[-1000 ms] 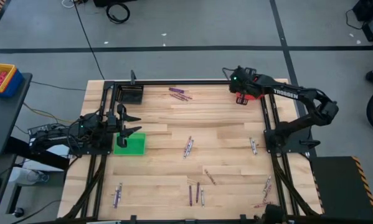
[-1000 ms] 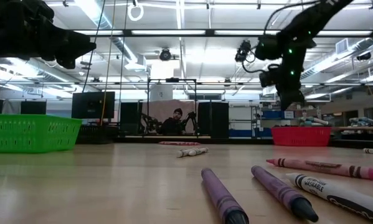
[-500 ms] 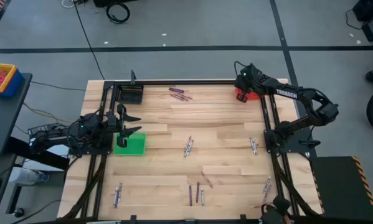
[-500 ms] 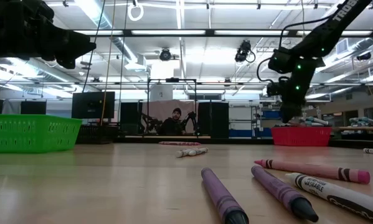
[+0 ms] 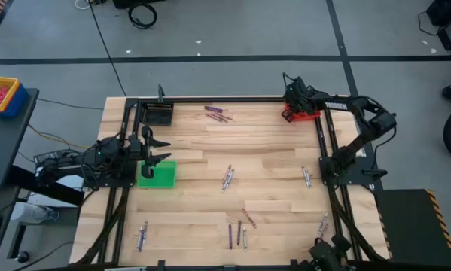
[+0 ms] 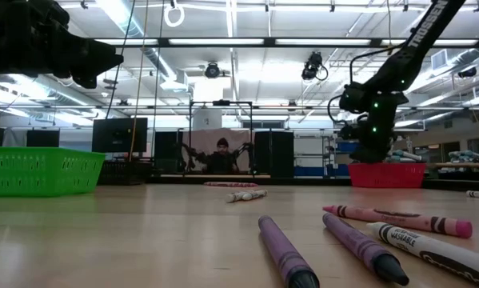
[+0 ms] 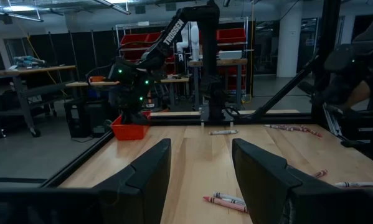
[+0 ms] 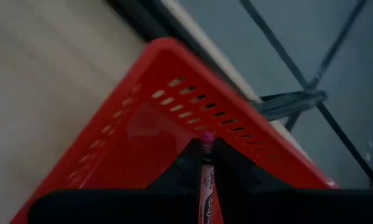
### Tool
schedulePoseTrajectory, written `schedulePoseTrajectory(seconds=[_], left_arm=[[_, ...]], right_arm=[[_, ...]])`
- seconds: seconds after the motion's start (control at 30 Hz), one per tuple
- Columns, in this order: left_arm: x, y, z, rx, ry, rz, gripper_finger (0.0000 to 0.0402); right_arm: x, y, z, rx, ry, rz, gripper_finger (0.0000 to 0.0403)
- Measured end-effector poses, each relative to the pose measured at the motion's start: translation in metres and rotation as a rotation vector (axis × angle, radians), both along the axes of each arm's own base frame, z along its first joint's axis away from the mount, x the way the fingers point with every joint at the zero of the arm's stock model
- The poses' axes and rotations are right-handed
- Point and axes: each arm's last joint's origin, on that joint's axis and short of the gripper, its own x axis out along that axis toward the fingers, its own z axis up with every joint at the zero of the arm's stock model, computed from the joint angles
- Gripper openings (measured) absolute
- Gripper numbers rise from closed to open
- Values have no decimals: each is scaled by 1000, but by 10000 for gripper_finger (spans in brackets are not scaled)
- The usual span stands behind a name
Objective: Sort crayons
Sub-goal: Put the pink crayon into the red bin
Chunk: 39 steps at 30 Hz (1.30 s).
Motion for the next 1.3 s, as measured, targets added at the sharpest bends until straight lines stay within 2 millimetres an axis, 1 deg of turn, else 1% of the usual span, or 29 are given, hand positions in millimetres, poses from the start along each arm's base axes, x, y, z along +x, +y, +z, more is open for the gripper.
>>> schedulePoseTrajectory(seconds=[0.07, 0.13, 0.23, 0.3, 0.37, 0.47, 0.57, 0.67, 0.77, 0.87, 0.97, 1.07, 1.17, 1.23, 1.3], left_arm=[[0, 0, 0, 0, 0, 0, 183], [0, 0, 0, 0, 0, 0, 183], [0, 0, 0, 0, 0, 0, 183], [0, 0, 0, 0, 0, 0, 183], [0, 0, 0, 0, 0, 0, 183], [0, 0, 0, 0, 0, 0, 183], [0, 0, 0, 0, 0, 0, 183], [0, 0, 0, 0, 0, 0, 183], [0, 0, 0, 0, 0, 0, 183], [0, 0, 0, 0, 0, 0, 183], [0, 0, 0, 0, 0, 0, 183], [0, 0, 0, 0, 0, 0, 183], [0, 0, 0, 0, 0, 0, 183], [0, 0, 0, 0, 0, 0, 183], [0, 0, 0, 0, 0, 0, 183]], right_arm=[[-1, 0, 0, 0, -4, -34, 42], [-2, -1, 0, -1, -16, -56, 55], [-5, 0, -1, 10, -19, -79, 86], [-5, 0, 2, -1, -24, -83, 109], [-4, 4, 11, -18, -42, -70, 129], [4, 22, 31, -24, -127, -27, 145], [17, 54, 56, 11, -281, 34, 147], [33, 99, 73, 115, -492, 177, 145], [49, 151, 78, 248, -655, 326, 145], [63, 203, 73, 311, -761, 417, 145], [71, 250, 63, 333, -816, 450, 144], [77, 288, 55, 329, -820, 463, 144], [87, 321, 55, 340, -810, 470, 144], [98, 340, 57, 357, -804, 478, 143], [110, 356, 58, 369, -760, 487, 142]])
